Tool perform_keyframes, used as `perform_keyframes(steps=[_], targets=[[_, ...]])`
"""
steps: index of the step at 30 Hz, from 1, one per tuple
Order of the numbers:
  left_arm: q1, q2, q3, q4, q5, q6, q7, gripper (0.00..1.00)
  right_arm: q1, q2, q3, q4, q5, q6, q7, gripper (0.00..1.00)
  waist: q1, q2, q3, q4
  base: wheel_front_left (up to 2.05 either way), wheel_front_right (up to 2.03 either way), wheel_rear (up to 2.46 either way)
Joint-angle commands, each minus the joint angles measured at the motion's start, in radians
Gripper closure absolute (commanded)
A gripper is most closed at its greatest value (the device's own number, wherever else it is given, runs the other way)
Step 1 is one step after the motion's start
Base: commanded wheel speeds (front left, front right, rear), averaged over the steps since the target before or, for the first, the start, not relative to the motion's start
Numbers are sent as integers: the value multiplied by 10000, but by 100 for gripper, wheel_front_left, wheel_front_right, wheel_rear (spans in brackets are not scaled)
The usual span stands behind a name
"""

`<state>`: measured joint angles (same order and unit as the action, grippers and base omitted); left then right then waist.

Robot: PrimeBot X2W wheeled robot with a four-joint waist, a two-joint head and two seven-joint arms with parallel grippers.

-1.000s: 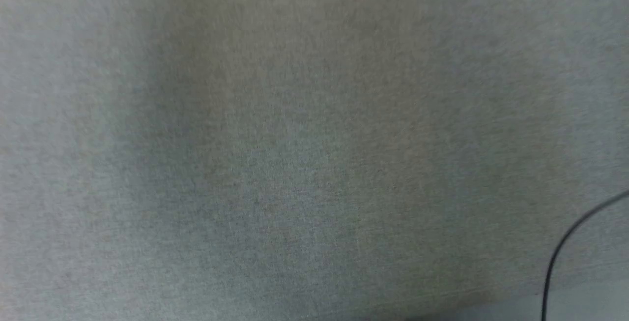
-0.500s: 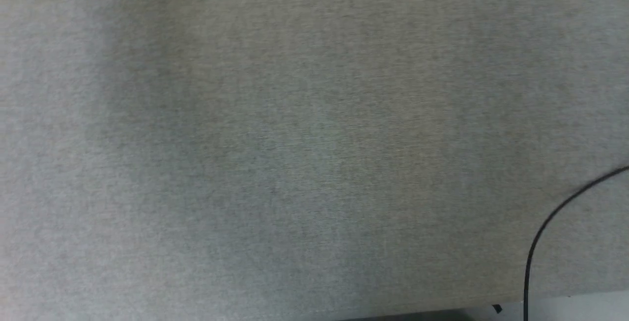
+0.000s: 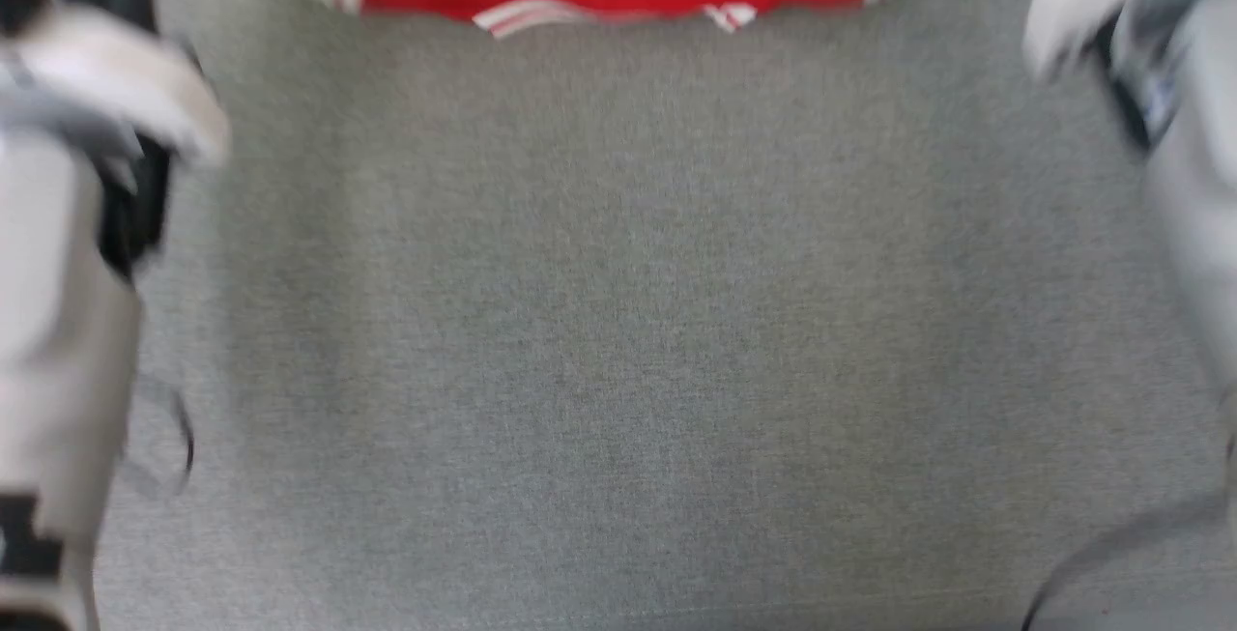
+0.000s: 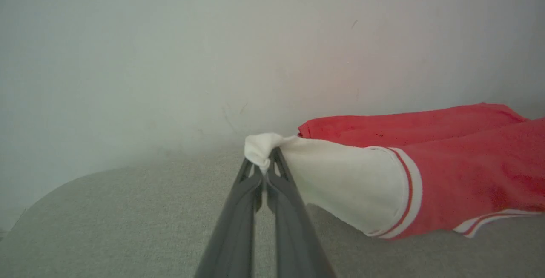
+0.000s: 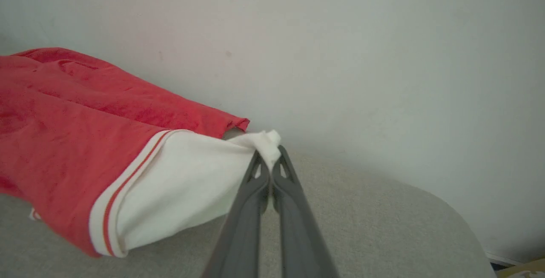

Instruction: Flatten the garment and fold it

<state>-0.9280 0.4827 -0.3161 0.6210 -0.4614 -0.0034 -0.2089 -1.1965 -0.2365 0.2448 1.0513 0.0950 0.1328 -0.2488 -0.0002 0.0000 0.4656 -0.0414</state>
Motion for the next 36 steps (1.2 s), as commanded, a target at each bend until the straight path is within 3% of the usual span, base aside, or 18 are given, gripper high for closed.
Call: perform_keyframes(steps=[1,7,13,19,28,32,36], targets=[[680,150,-55,-154,-9,116,159,100,628,-84,291,37,341,-21,-43,100,2,0,-1443,99,0,0,0],[2885,757,-170,-756,-242,244,1028,100,2516,-566,1340,-267,1552,-21,728,100,2,0,-2725,133,0,0,0],[5268,1653,-79,-1972,-640,571,2201,100,4426,-1685,2072,-1447,2930,-21,1961,100,2,0,-3856,178,0,0,0],[7307,2161,-72,-3532,-1354,699,3501,100,6212,-2878,2241,-2993,3927,-21,3604,100,2,0,-4519,266,0,0,0],[9720,2204,-40,-6082,-2527,1393,4945,100,9393,-4120,1098,-5618,5002,-21,6482,100,2,0,-5087,385,0,0,0],[10830,2113,-1,-7272,-3679,1617,6007,100,10925,-4118,206,-6760,5079,-21,7569,100,2,0,-5093,444,0,0,0],[11637,2317,-242,-8042,-3964,1838,6708,100,12098,-3785,-613,-7790,4638,-21,8123,100,2,0,-4961,480,0,0,0]])
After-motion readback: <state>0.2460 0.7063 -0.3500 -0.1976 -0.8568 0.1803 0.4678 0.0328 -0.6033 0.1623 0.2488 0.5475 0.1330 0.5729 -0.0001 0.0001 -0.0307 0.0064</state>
